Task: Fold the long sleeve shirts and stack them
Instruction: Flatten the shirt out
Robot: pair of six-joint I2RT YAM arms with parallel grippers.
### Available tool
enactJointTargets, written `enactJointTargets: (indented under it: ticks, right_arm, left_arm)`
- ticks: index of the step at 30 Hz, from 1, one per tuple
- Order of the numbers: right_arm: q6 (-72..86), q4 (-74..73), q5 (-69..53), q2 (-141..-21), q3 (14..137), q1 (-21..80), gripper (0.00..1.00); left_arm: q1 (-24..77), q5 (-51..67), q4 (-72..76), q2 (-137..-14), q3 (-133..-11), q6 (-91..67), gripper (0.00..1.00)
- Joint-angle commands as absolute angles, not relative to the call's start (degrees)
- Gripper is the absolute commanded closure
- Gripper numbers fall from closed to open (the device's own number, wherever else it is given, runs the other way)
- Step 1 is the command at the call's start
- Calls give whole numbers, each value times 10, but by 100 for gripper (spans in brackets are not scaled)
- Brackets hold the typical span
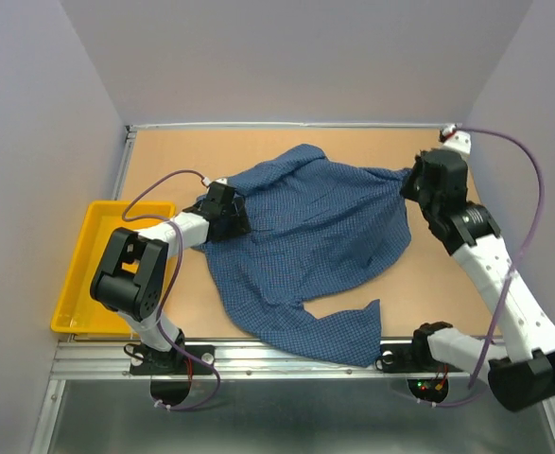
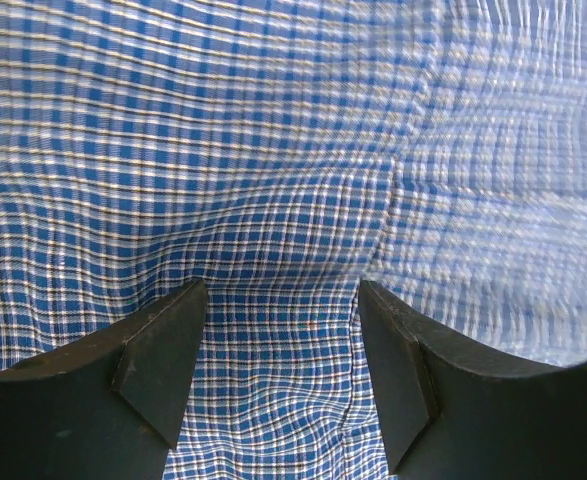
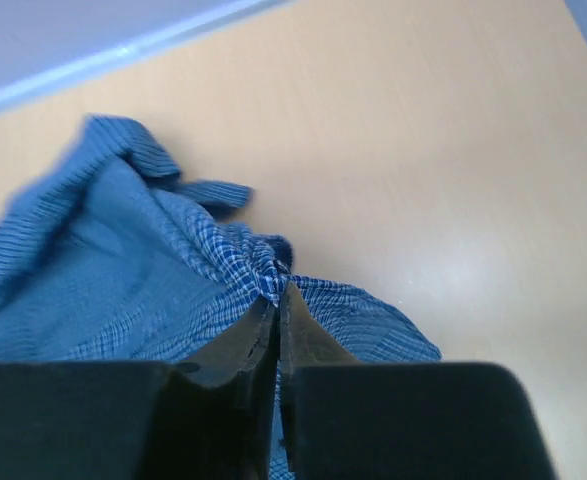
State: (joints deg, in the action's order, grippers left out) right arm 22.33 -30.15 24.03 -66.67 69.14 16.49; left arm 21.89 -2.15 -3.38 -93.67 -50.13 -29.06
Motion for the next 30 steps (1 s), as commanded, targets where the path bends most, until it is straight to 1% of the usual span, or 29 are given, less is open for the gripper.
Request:
enactJointTargets:
  ticks: [1,2,3,5,6,8,13,14,17,18,19,20,22,24,26,29,30]
  right_arm:
    - [272,-333,219,-629,592,162,80]
    - [279,-336,203,-617,575,162,60]
    - [287,-340,200,-603,559,162,50]
    - [303,-349,199,-600,541,161,33]
    - [305,-351,202,-610,549,159,30]
    - [301,-352,199,-631,576,151,28]
    - [266,-352,173,-742,694,106,28]
    - [258,-352,150,-783,735,97,28]
    - [236,-341,95,-857,790,57,30]
    - [229,-339,73,-912,823,51,31]
    - [198,-325,54,-935,840,47,31]
    - [183,-320,17,-986,855,47,31]
    - [144,-309,-27,-1036,902,47,30]
    - [130,-306,-63,-1099,943,47,30]
    - [100,-296,-90,-1131,962,47,30]
    - [72,-266,-140,-1168,970,47,27]
    - [65,-259,-173,-1173,969,49,25]
  left_arm:
    - [212,-21,-97,-944,-469,-294,26]
    - [211,-21,-99,-941,-469,-293,26]
    - [211,-22,-104,-939,-467,-292,26]
    - [210,-24,-112,-927,-463,-289,26]
    - [208,-25,-115,-919,-462,-286,26]
    - [208,-26,-126,-909,-461,-282,25]
    - [200,-39,-144,-867,-462,-265,22]
    - [196,-44,-148,-861,-465,-262,21]
    - [193,-50,-145,-845,-473,-246,20]
    - [193,-50,-140,-843,-478,-243,20]
    - [193,-47,-138,-844,-482,-236,20]
    - [193,-42,-136,-847,-487,-232,19]
    - [193,-38,-135,-860,-501,-228,19]
    - [193,-40,-133,-873,-510,-224,19]
    - [193,-43,-129,-883,-512,-223,19]
    - [193,-41,-127,-903,-520,-222,19]
    - [193,-42,-126,-907,-522,-224,19]
